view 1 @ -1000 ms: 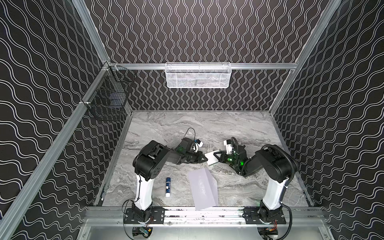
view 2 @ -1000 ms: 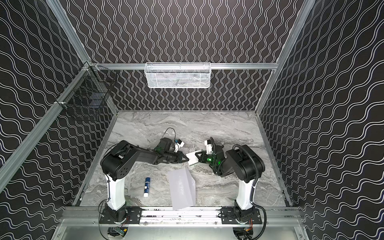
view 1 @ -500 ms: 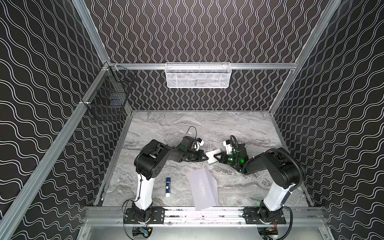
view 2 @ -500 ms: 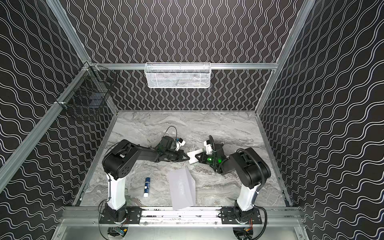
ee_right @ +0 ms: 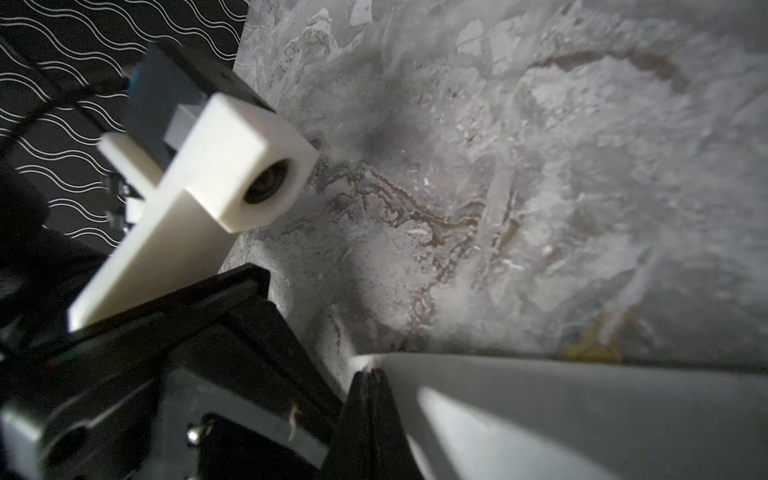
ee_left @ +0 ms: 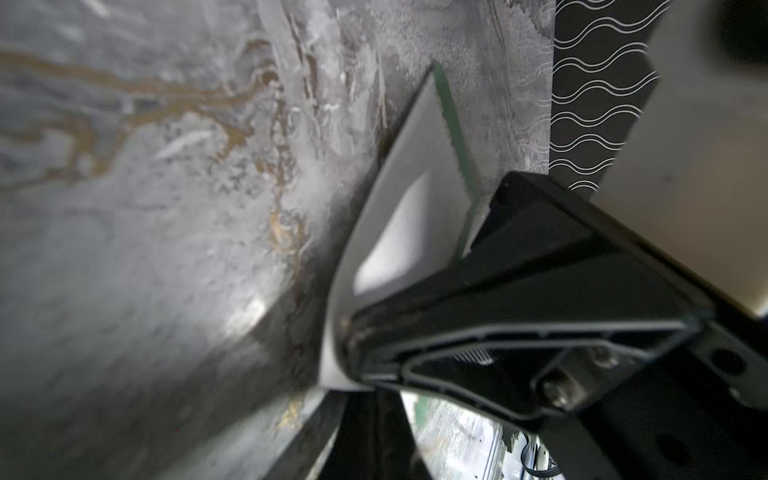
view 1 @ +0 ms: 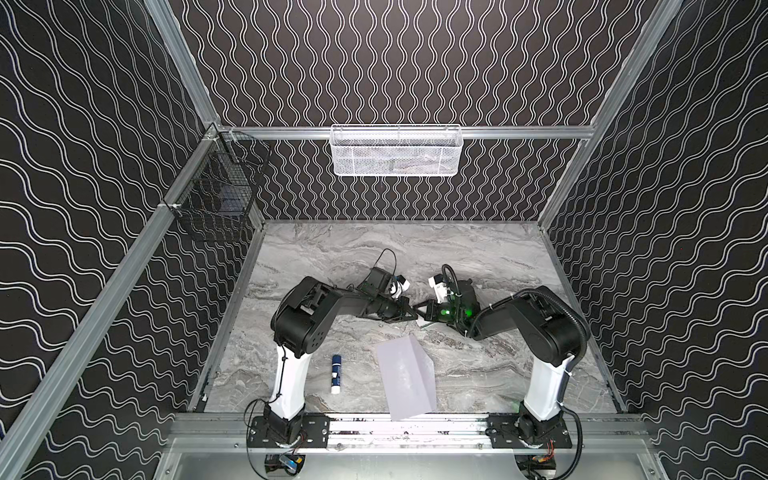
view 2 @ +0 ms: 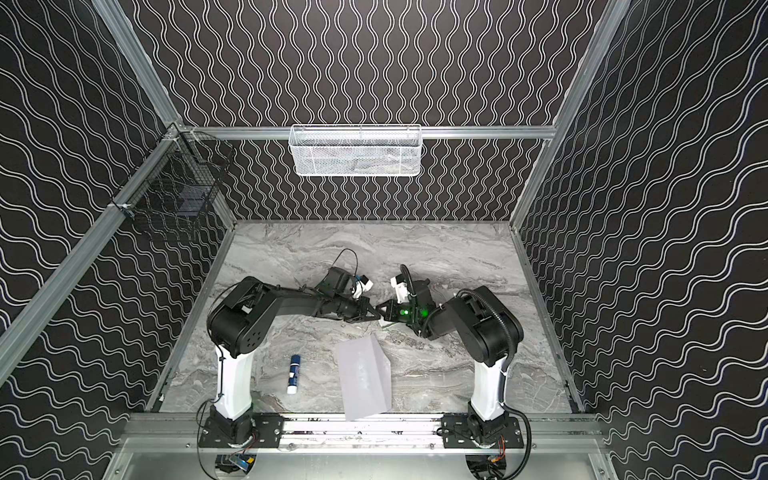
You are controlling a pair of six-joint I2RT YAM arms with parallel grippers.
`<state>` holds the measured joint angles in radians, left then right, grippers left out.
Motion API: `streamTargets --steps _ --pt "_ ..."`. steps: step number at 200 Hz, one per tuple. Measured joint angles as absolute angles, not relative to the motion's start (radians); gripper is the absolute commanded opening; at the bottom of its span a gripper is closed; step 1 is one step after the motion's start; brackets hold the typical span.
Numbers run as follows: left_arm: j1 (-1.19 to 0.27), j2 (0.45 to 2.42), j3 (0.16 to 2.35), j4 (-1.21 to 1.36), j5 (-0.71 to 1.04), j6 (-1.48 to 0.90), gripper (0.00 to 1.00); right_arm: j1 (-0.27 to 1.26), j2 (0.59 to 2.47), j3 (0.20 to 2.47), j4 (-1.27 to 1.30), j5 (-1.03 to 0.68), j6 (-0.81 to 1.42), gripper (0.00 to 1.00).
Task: Place the letter into the envelope and seal it
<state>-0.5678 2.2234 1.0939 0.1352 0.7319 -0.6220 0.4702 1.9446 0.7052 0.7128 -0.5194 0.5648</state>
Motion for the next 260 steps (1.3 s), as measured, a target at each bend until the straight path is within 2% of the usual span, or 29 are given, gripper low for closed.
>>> streamTargets --steps 45,124,166,200,260 --pt "-0.567 2.222 1.098 0.112 0.735 -0.613 0.00 0.450 1.980 0.729 0.721 -0.519 0.568 0.07" --pt "-0.547 2.202 1.066 0.113 0.736 -0.584 0.00 0.335 1.891 0.641 0.701 -0.427 0.554 0.08" --pt "-0.542 2.201 1.058 0.113 0.750 -0.575 0.00 0.306 1.814 0.683 0.524 -0.357 0.503 0.08" --pt "-0.538 2.202 1.059 0.110 0.759 -0.573 0.00 0.348 1.735 0.731 0.452 -0.355 0.477 0.08" --pt "-0.536 2.203 1.067 0.093 0.764 -0.572 0.00 0.423 1.771 0.650 0.445 -0.373 0.511 0.08"
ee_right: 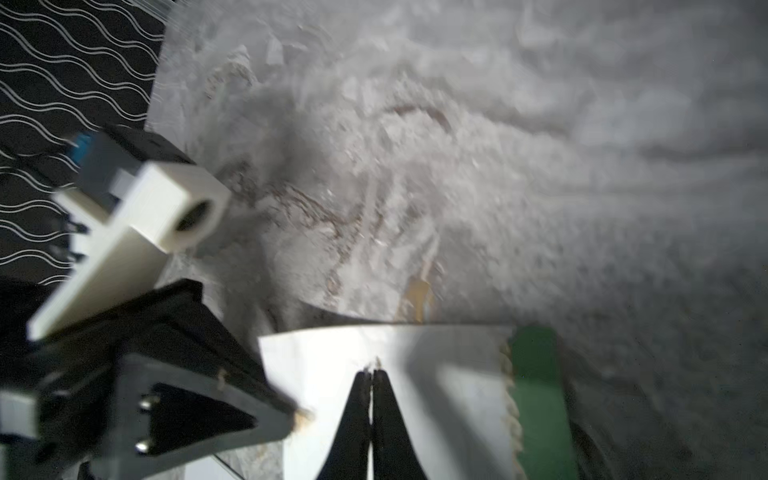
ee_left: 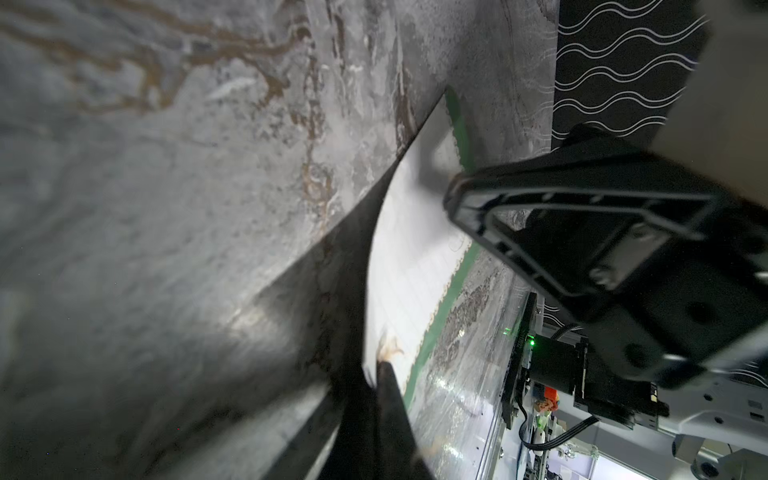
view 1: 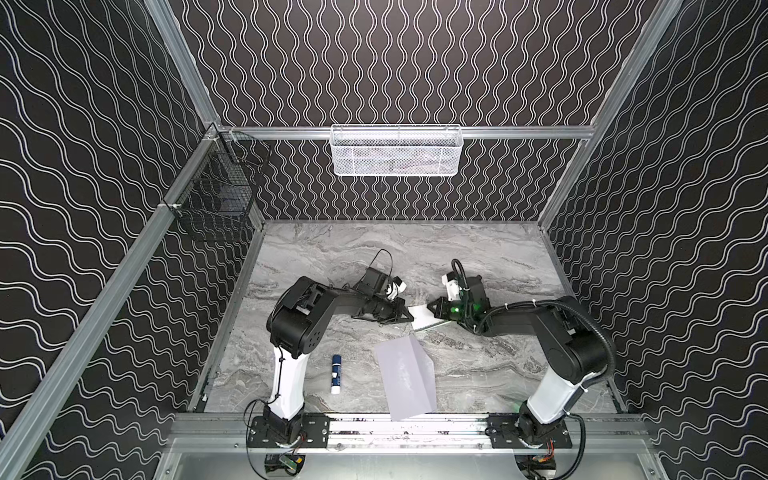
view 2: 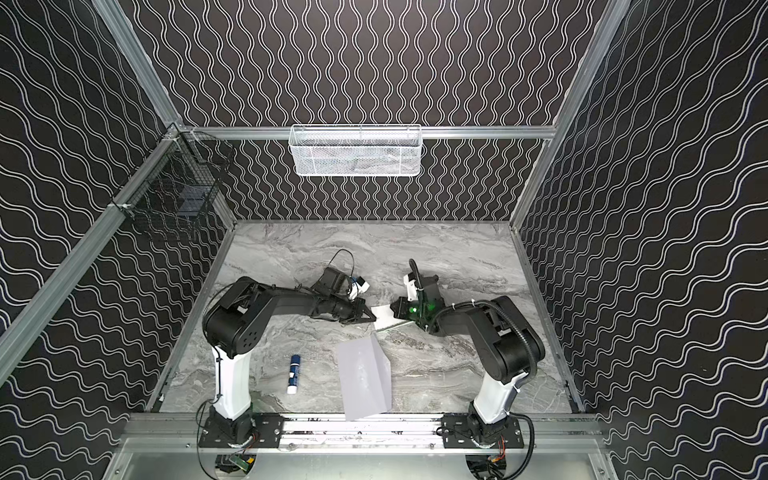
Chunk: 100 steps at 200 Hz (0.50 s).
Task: Place the letter into the envelope and seal it
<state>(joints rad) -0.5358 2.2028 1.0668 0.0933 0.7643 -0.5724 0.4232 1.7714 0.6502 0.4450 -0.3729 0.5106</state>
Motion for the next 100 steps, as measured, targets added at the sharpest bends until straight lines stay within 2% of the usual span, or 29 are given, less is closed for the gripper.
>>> streamTargets --steps 40,100 --pt "-0.533 2.203 1.068 0.087 0.768 -0.569 0.00 0.371 1.735 0.538 0.551 -0.402 0.516 0.07" --pt "-0.527 2.214 1.076 0.084 0.793 -0.567 0.00 0.317 1.625 0.475 0.490 -0.377 0.517 0.07"
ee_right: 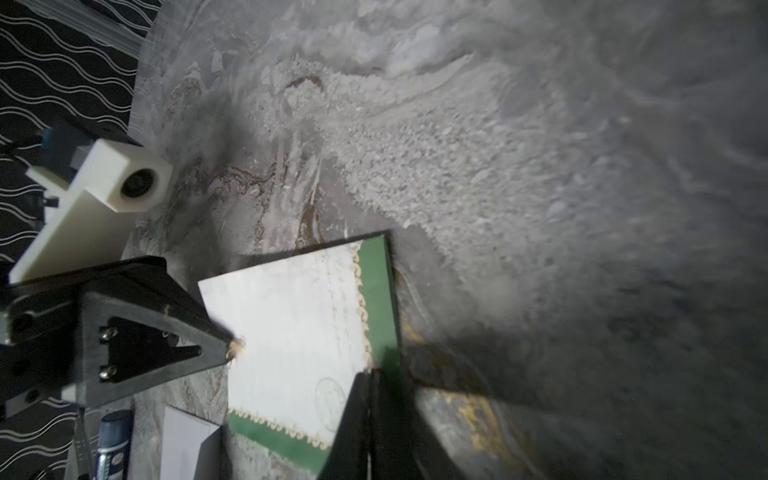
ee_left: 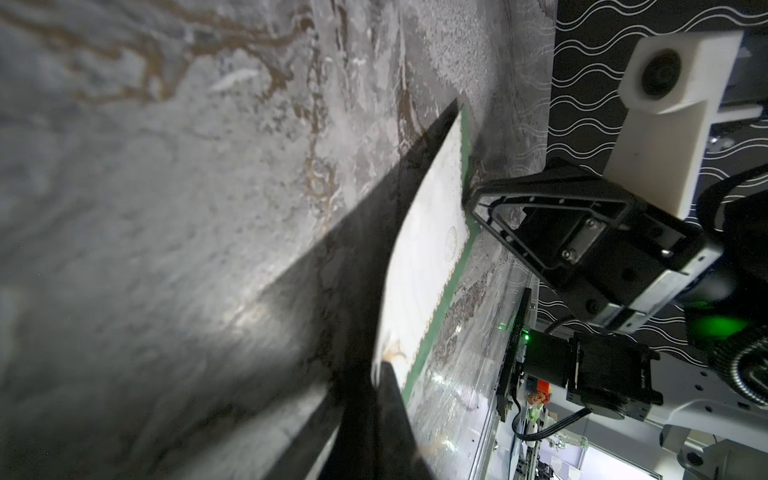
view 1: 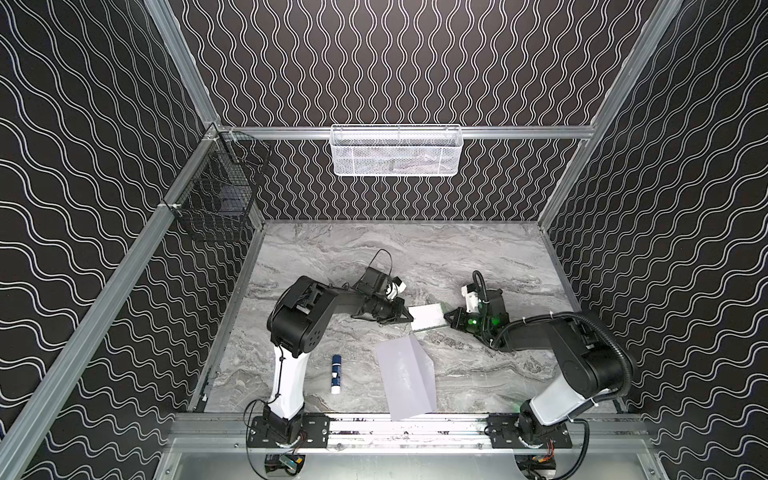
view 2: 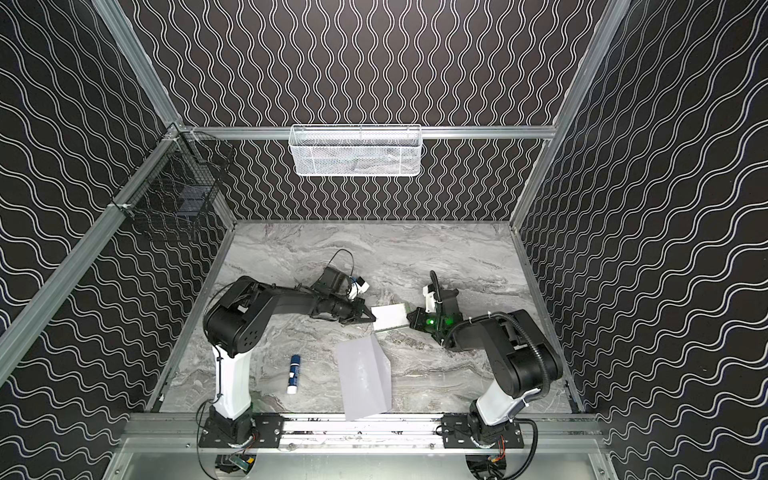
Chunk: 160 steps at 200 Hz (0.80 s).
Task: Place the letter into the envelope and seal it
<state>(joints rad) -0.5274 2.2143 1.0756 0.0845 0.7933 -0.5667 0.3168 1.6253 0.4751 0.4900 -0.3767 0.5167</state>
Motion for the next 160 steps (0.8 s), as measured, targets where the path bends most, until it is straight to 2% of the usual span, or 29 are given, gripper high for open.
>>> streamTargets --steps 48,89,120,138,160 --pt "-0.526 2.217 1.079 0.080 0.796 -0.566 0.00 0.368 1.574 0.461 0.479 -0.360 0.535 0.08" --pt "-0.527 2.212 1.084 0.066 0.789 -0.542 0.00 0.319 1.615 0.373 0.607 -0.402 0.542 0.08" --pt "-0.530 2.195 1.099 0.013 0.749 -0.504 0.00 0.285 1.531 0.364 0.523 -0.390 0.536 0.13" --pt "-0.536 2.167 1.102 -0.020 0.700 -0.465 0.00 0.279 1.454 0.430 0.427 -0.403 0.484 0.21" --pt "-0.542 2.105 1.098 -0.031 0.664 -0.403 0.00 0.281 1.420 0.584 0.344 -0.451 0.330 0.40"
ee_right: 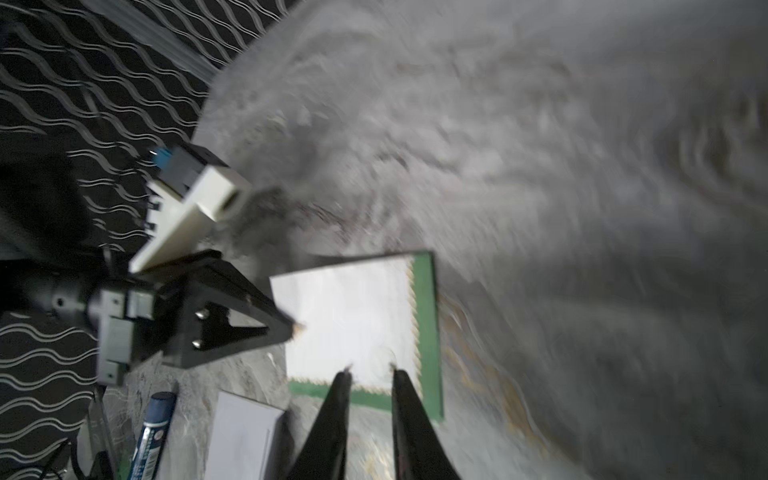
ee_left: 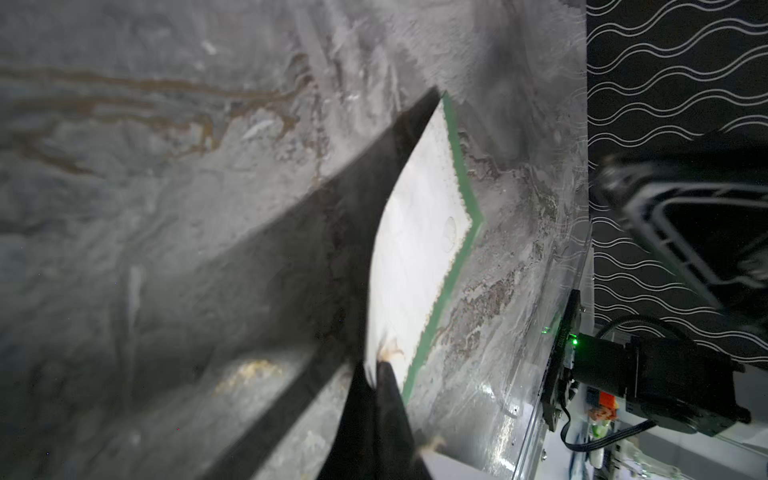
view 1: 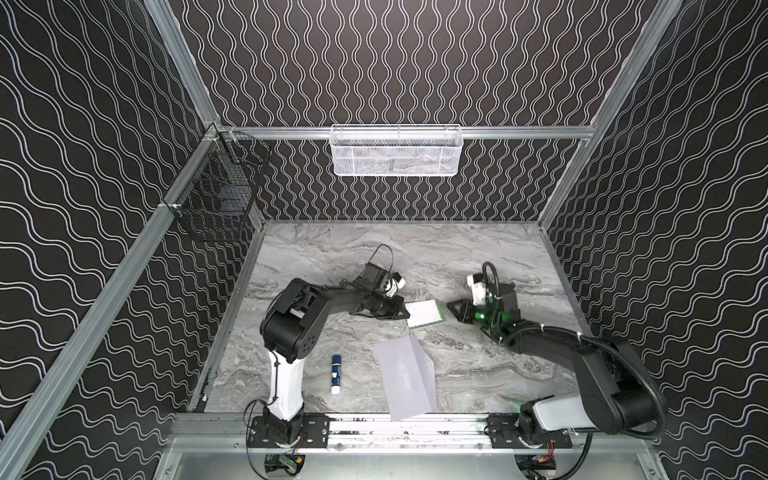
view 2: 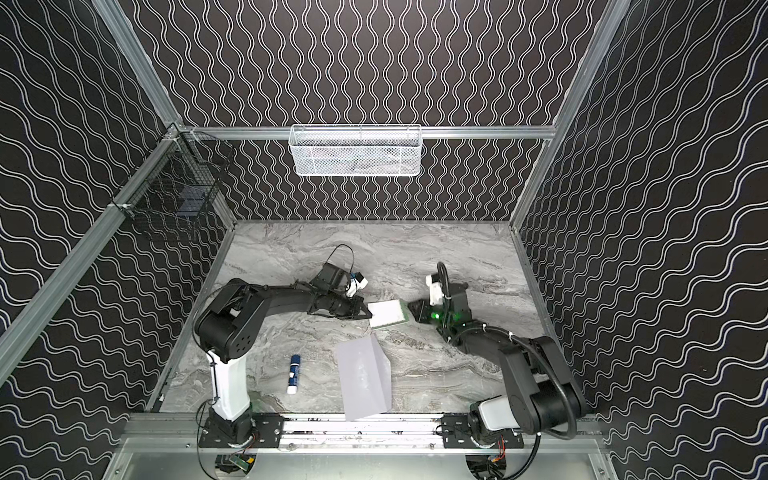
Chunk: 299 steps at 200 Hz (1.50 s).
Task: Place the letter into the envelope and seal it
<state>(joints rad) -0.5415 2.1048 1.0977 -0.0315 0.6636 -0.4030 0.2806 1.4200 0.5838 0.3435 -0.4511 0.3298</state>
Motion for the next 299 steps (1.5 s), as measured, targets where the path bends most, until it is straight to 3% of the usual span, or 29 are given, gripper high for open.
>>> streamTargets --steps 12,43,57,78,100,193,218,249,272,299 --pt "-0.551 2.072 1.106 -0.033 0.653 -0.355 0.00 0.280 1.435 0.694 0.276 -0.484 0.207 0.50" --pt "-0.566 2.026 1.169 -0.054 0.649 -0.222 0.00 0.267 1.577 1.002 0.032 -0.592 -0.173 0.56" --pt "-0.566 2.021 1.206 -0.086 0.651 -0.160 0.00 0.242 1.629 1.139 -0.105 -0.646 -0.334 0.66" --pt "-0.567 1.996 1.241 -0.147 0.652 -0.065 0.00 0.209 1.633 1.225 -0.213 -0.728 -0.514 0.77" --pt "-0.568 1.974 1.280 -0.216 0.653 0.020 0.00 0.208 1.633 1.264 -0.315 -0.796 -0.648 0.79" --pt "-0.568 1.925 1.333 -0.372 0.666 0.189 0.00 0.271 1.705 1.303 -0.524 -0.865 -0.840 0.62" --pt "-0.568 1.915 1.334 -0.388 0.667 0.189 0.00 0.302 1.744 1.346 -0.582 -0.864 -0.857 0.47" --pt "-0.568 1.904 1.343 -0.398 0.673 0.189 0.00 0.307 1.783 1.401 -0.647 -0.857 -0.863 0.37" --pt "-0.567 1.906 1.357 -0.414 0.673 0.190 0.00 0.312 1.784 1.402 -0.678 -0.858 -0.866 0.19" --pt "-0.564 1.903 1.348 -0.398 0.665 0.181 0.00 0.311 1.789 1.425 -0.716 -0.866 -0.851 0.04"
